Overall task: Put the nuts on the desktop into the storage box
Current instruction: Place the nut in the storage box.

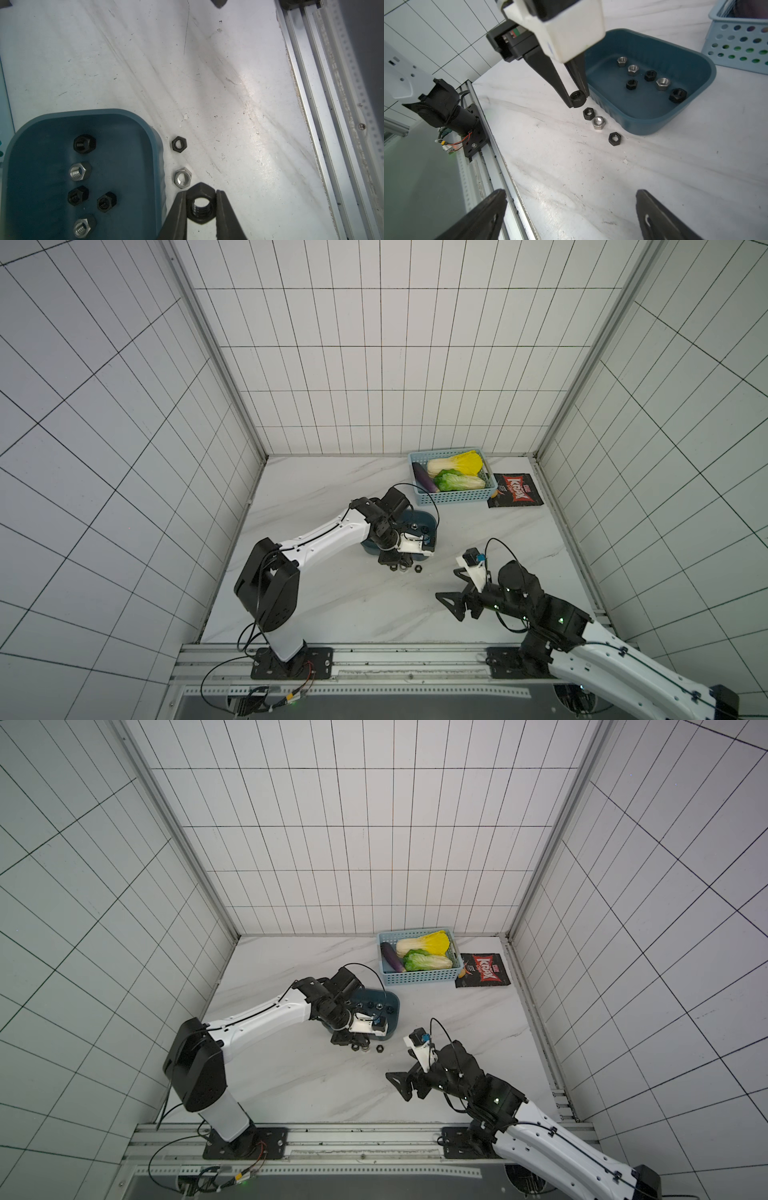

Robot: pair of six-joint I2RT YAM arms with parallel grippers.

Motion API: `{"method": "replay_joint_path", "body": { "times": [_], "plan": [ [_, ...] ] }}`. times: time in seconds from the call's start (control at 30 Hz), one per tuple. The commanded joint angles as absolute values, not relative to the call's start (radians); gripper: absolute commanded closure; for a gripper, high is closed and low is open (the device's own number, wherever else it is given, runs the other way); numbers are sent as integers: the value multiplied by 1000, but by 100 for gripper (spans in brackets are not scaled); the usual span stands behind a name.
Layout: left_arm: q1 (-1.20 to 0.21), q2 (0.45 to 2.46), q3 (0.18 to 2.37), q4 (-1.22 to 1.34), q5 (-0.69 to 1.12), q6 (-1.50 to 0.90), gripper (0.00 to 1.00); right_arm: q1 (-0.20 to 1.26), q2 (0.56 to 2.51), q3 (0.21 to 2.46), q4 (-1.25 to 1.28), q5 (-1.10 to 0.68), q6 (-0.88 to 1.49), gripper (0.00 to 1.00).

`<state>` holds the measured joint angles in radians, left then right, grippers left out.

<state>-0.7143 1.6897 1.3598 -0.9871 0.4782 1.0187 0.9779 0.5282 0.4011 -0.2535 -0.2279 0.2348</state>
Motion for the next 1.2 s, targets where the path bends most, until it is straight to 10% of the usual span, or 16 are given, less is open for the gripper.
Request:
{"method": "replay_joint_path", "body": {
  "times": [0.0, 1.17],
  "plan": [
    [-677, 1657, 1399, -1031, 511, 1037, 83, 989, 543, 408, -201, -297, 190, 0],
    [-458, 1890, 1494, -855, 261, 881, 83, 989, 1276, 977, -335, 100, 341, 0]
  ]
}}
